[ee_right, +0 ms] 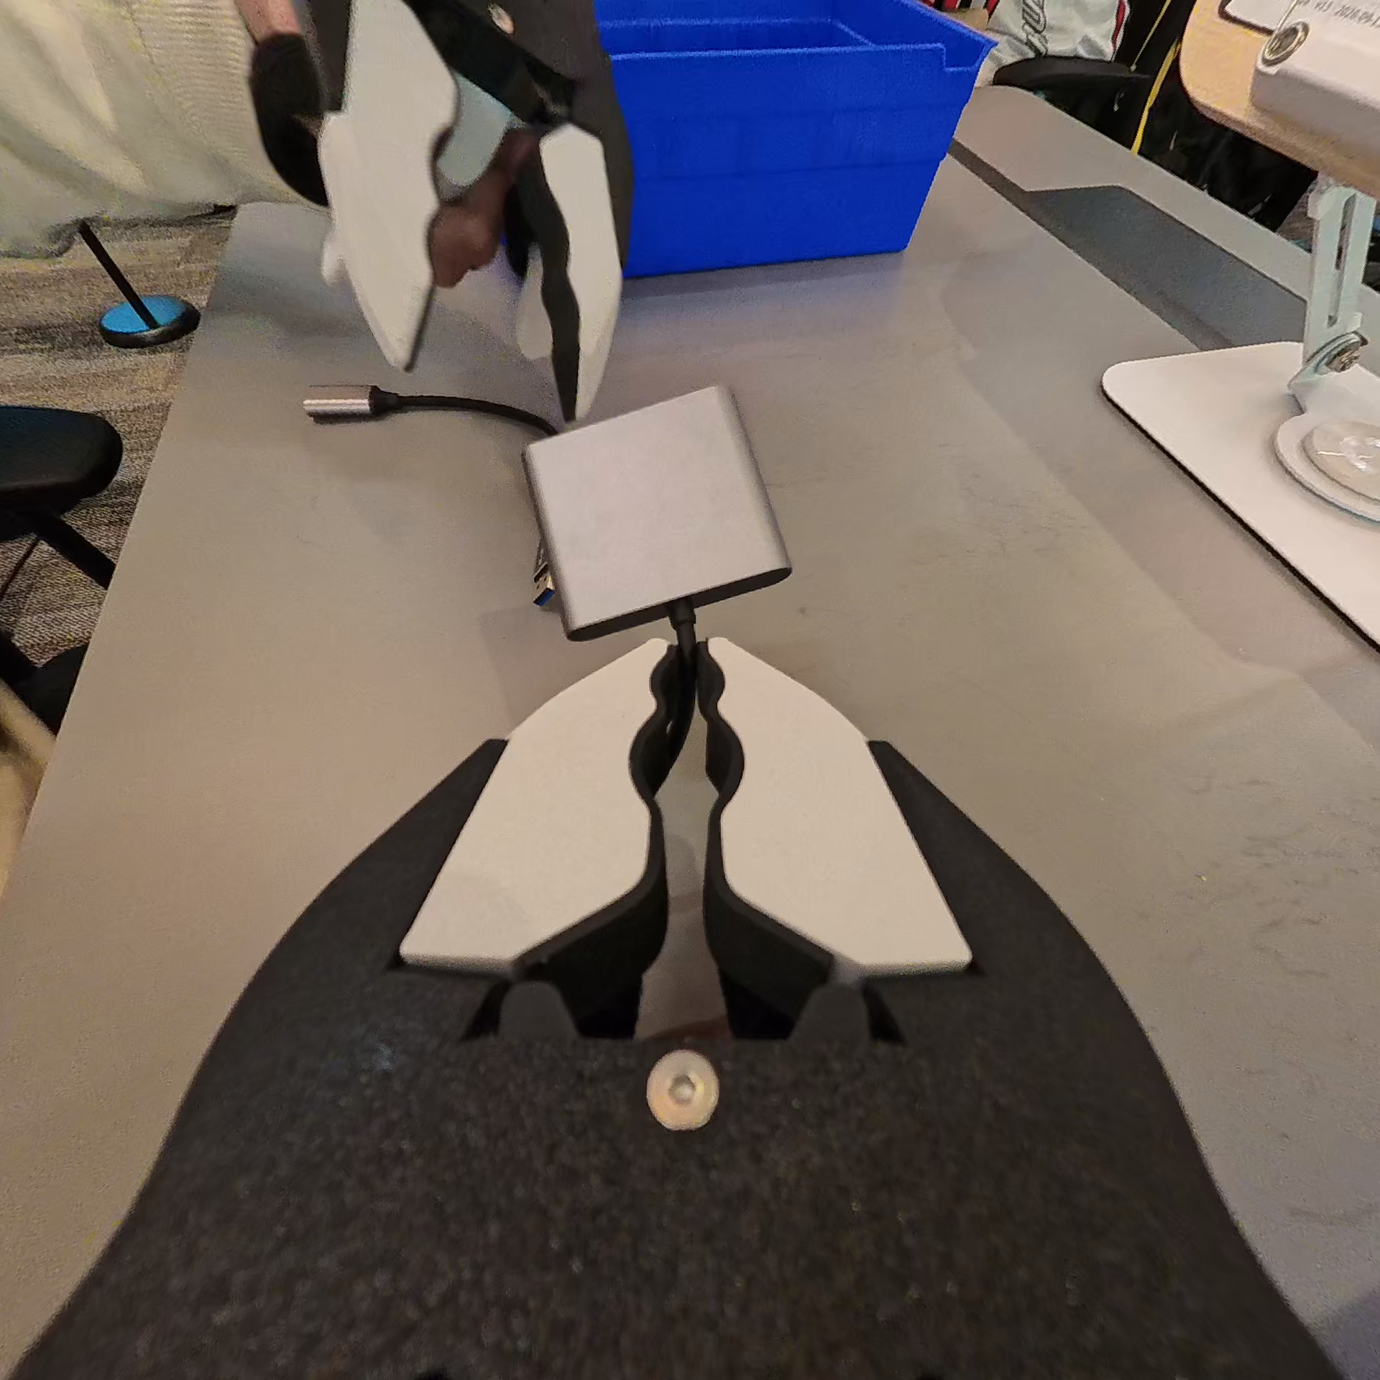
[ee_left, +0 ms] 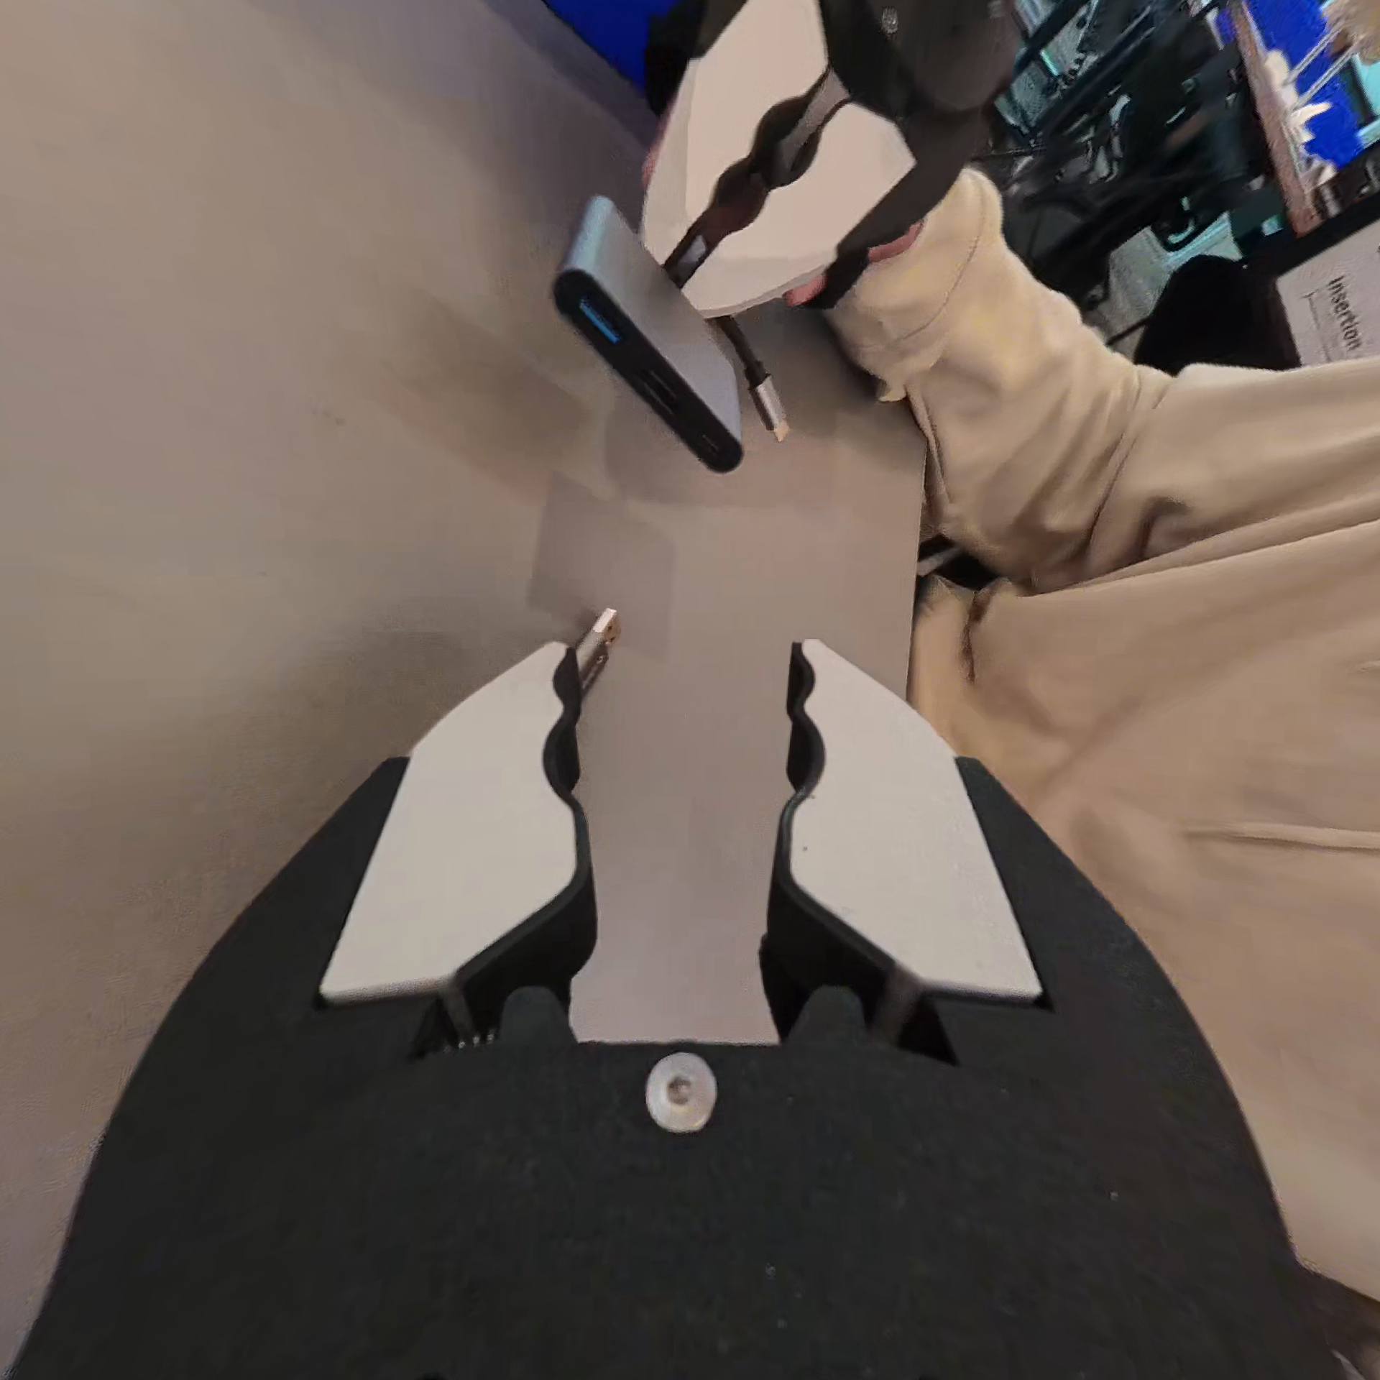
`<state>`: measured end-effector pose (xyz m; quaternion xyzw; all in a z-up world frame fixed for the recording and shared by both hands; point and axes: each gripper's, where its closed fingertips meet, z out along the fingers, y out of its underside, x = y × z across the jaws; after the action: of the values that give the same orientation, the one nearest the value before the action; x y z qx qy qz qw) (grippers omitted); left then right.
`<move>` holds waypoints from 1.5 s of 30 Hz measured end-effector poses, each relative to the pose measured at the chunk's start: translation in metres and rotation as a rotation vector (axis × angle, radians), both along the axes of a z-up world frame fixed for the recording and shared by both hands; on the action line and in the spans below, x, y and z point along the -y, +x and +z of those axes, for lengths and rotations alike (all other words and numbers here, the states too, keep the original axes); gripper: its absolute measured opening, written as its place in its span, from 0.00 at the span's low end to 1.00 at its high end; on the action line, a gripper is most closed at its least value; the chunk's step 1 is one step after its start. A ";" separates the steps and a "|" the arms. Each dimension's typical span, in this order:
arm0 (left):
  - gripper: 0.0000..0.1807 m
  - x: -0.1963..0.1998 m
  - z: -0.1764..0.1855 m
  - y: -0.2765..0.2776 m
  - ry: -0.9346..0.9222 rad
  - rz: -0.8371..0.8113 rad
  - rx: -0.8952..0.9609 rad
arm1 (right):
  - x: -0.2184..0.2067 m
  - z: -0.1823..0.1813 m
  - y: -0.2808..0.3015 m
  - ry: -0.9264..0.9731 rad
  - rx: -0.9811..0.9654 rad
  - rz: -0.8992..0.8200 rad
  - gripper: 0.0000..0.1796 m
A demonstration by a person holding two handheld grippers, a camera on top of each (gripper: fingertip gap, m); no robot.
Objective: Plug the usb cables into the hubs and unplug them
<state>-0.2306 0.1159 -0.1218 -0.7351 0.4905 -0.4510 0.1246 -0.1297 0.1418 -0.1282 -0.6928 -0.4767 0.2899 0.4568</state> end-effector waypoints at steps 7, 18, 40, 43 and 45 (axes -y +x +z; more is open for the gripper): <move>0.27 -0.009 -0.041 0.003 0.161 -0.081 -0.170 | -0.001 0.003 0.002 0.002 -0.014 -0.003 0.02; 0.06 0.001 -0.067 -0.001 0.395 -0.160 -0.257 | 0.000 0.001 0.001 -0.001 -0.005 -0.002 0.02; 0.04 -0.023 0.014 0.004 1.855 -0.277 -0.336 | 0.027 -0.007 -0.011 -0.244 -0.046 0.162 0.02; 0.04 -0.018 0.020 0.005 1.899 -0.292 -0.320 | 0.030 -0.002 -0.011 -0.249 -0.076 0.181 0.02; 0.04 -0.016 0.021 0.005 1.896 -0.307 -0.312 | 0.032 0.001 -0.011 -0.250 -0.095 0.195 0.02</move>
<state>-0.2253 0.1317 -0.1012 -0.3094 0.7517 0.2224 0.5383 -0.1407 0.1101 -0.1267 -0.6802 -0.4798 0.4223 0.3588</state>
